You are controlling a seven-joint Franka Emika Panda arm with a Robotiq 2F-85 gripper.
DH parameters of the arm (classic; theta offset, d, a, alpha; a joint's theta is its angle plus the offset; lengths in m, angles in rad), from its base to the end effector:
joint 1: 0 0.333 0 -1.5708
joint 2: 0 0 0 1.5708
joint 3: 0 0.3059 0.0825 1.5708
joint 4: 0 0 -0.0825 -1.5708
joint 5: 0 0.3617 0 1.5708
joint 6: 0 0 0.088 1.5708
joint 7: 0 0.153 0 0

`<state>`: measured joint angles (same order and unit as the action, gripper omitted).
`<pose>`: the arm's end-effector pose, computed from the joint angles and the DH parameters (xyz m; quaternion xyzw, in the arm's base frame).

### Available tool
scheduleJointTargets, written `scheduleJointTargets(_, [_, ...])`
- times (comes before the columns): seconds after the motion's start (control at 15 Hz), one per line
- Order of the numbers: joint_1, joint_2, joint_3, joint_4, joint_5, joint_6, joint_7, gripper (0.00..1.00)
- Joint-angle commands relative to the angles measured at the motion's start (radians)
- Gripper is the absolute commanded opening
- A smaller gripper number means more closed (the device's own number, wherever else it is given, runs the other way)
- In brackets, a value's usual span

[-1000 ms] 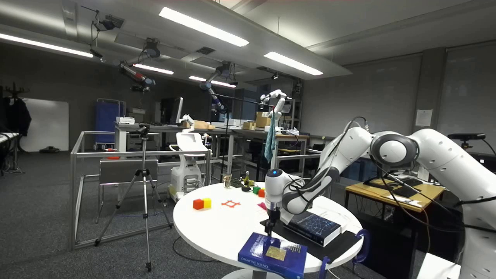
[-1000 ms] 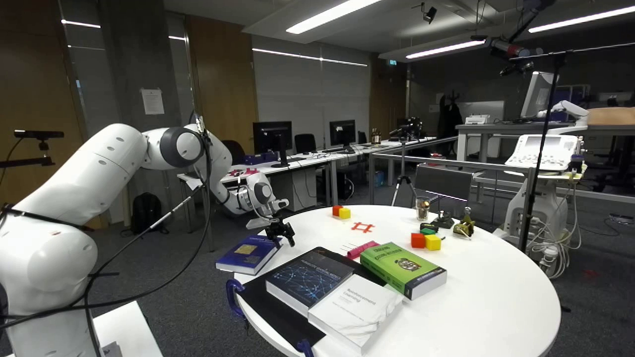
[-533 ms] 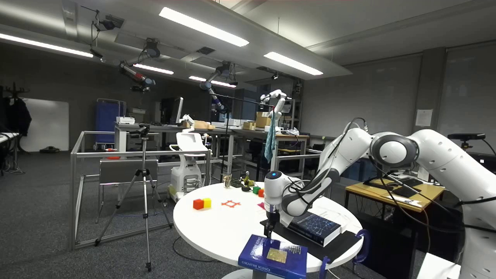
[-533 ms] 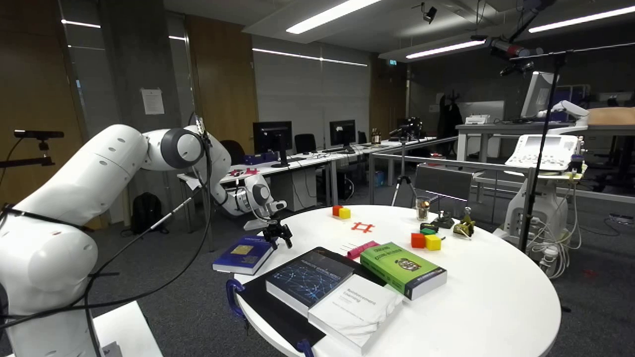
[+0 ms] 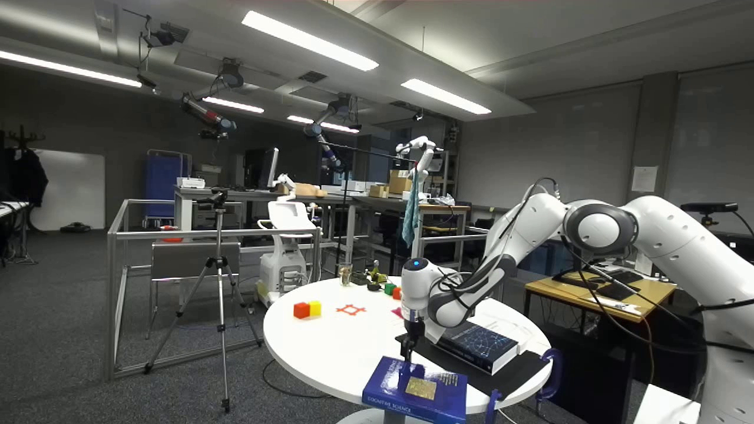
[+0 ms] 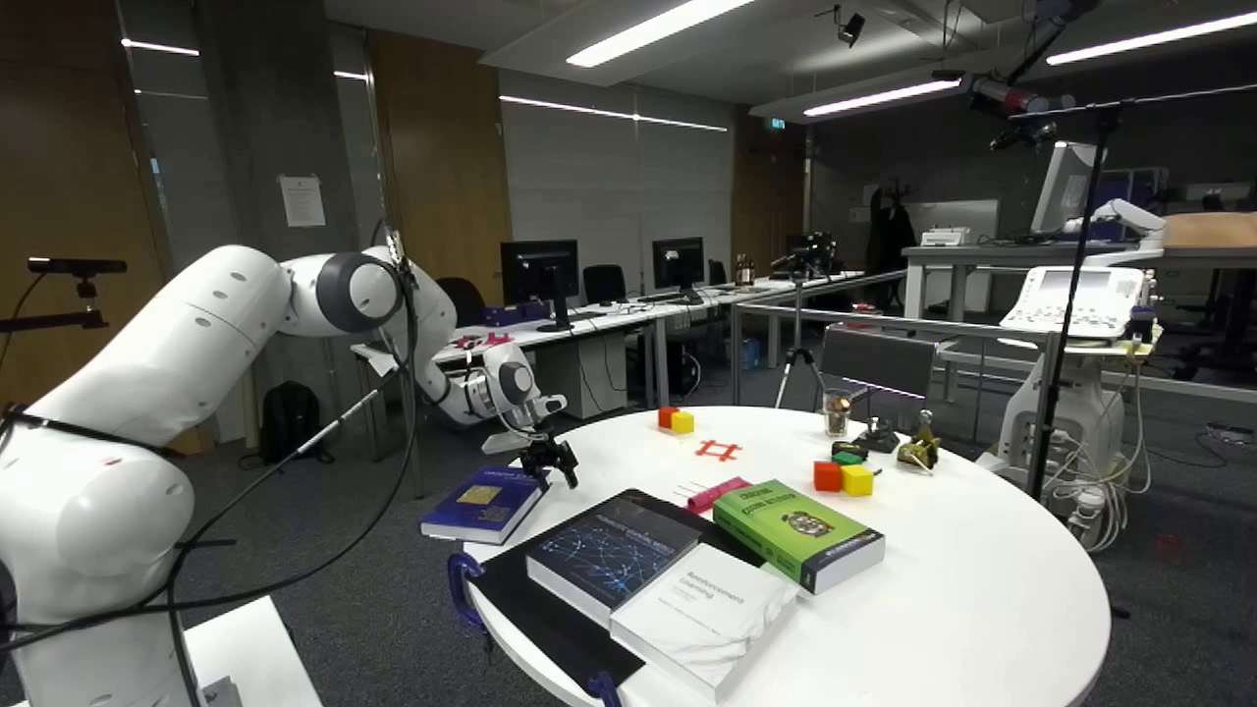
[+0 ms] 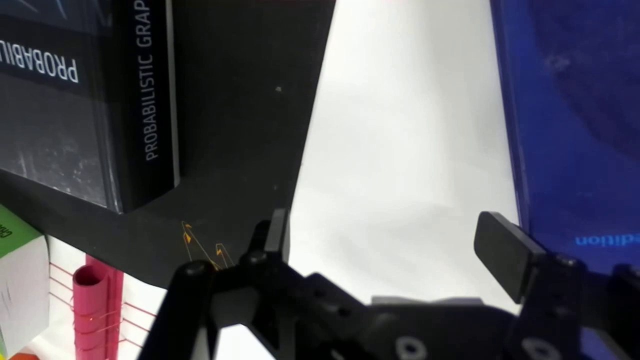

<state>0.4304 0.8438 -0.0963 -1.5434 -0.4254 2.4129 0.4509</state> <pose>0.6513 0.2175 0.1223 0.9773 0.1147 0.0781 0.1599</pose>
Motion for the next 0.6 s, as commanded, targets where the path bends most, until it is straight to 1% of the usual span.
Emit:
scheduleJointTargets(0.0, [0.019,-0.04,-0.005,-0.009,0.013,-0.051,-0.001,1.0])
scheduleJointTargets(0.53, [0.032,-0.05,-0.003,-0.011,0.008,-0.066,0.005,1.0])
